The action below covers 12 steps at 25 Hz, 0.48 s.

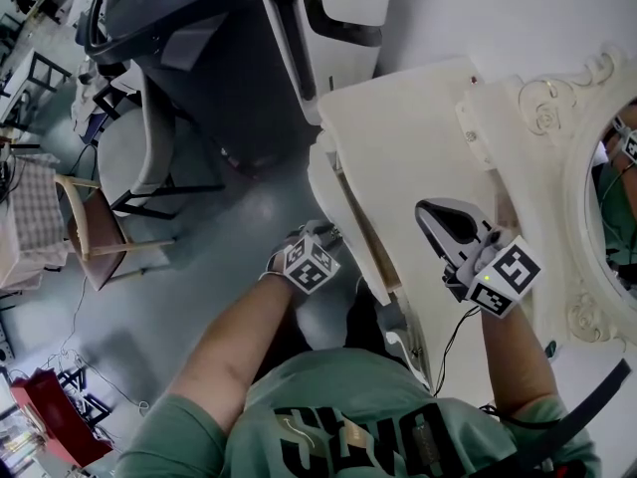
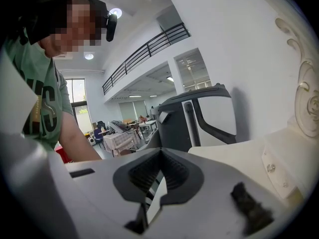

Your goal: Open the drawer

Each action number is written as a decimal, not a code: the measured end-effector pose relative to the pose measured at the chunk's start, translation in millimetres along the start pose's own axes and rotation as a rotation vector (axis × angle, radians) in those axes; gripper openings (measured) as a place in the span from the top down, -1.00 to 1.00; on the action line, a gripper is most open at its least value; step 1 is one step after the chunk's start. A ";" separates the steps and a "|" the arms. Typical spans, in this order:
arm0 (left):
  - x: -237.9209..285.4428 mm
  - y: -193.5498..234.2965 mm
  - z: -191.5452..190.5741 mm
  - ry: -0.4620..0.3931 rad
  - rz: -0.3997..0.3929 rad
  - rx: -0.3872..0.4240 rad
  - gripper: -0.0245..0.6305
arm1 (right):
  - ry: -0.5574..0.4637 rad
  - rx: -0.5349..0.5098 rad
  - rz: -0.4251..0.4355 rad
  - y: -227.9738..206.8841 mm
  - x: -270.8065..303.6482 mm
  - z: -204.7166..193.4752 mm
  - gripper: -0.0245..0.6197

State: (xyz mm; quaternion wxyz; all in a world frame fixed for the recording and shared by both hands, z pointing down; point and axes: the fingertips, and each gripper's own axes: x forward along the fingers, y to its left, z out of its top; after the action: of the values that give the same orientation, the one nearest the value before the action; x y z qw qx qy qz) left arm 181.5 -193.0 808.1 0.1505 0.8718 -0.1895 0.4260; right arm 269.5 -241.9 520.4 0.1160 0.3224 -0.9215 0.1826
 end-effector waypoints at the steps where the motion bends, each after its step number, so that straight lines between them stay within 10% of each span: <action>1: -0.9 0.3 -1.4 0.000 0.000 0.000 0.52 | 0.000 -0.001 0.002 0.3 1.3 0.5 0.89; 12: -13.6 2.6 -17.9 0.000 0.007 -0.013 0.52 | -0.001 -0.012 0.024 9.7 16.4 5.5 0.89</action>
State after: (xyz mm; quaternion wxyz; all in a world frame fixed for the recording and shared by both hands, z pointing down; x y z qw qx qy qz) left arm 160.4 -184.9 808.1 0.1545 0.8701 -0.1952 0.4254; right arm 250.2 -246.2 518.3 0.1153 0.3109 -0.9264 0.1781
